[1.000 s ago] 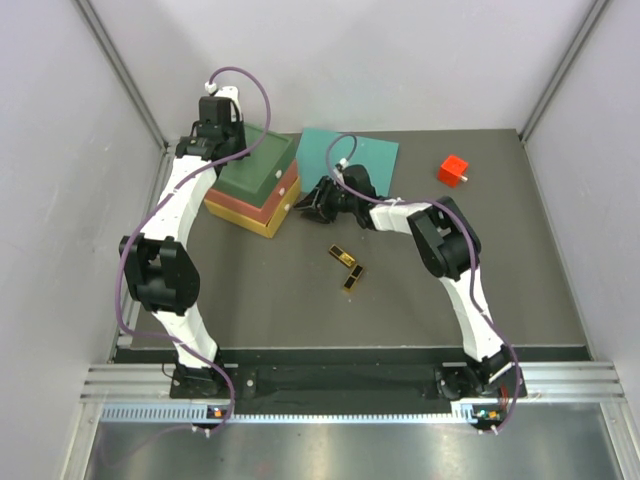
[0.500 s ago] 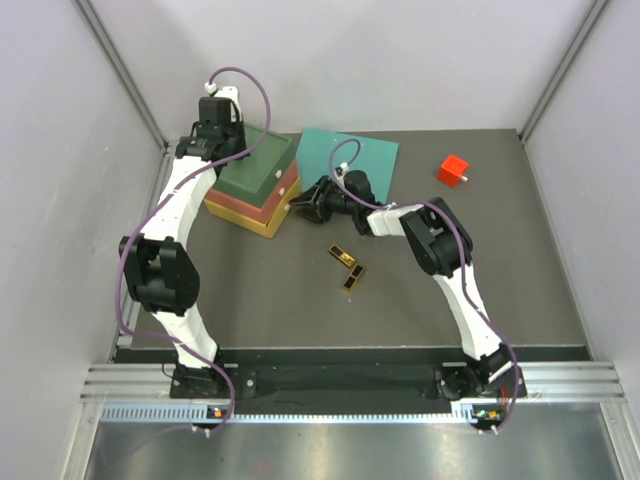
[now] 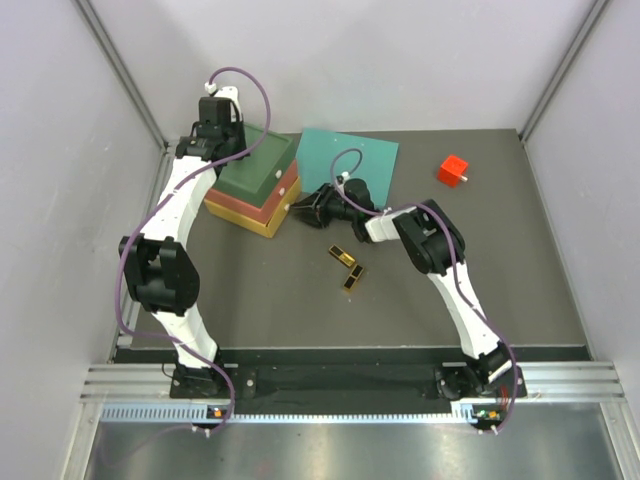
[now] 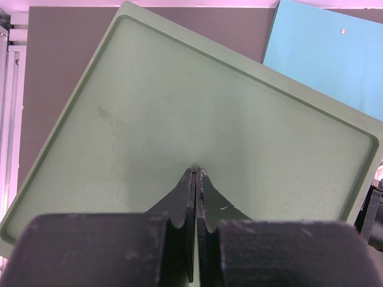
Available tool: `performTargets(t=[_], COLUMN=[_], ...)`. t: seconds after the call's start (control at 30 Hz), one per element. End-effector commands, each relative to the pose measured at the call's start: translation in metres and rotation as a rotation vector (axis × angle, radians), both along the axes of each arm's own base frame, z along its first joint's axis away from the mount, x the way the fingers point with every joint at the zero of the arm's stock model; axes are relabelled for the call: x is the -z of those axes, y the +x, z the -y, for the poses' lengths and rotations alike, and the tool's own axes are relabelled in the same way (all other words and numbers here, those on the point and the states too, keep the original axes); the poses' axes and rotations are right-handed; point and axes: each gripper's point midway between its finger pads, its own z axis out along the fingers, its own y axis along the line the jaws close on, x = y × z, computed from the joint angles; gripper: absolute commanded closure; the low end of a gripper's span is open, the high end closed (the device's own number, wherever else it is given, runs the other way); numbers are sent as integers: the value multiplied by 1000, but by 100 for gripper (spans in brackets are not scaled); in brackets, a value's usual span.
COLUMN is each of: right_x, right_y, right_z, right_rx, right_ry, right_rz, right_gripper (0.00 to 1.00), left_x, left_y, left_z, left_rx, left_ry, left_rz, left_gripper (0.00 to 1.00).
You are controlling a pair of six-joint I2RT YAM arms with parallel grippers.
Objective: Organize the makeup
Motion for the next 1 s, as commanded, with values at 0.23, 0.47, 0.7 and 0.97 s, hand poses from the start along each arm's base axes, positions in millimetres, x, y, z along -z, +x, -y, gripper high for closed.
performTargets(t=[0.23,0.47,0.7,0.97], right_x=[-11,-9,-9,-13], right_y=[9,6,0,-2], right_z=[-14,-24,-33,-22], right_rx=[25,12,-10,5], right_ry=[84,96,101,80], right_rz=[5,-3,-9,10], right_gripper=[61,68,73,92], left_x=[104,105,104,103], left_y=[-61,-62,-62,-62], left_z=[-10,-10,-10,-11], left_rx=[-1,0,-1,-3], left_ry=[59,58,59,61], left_rz=[-405,-408,-405,-403], left_gripper=[100,100,100,100])
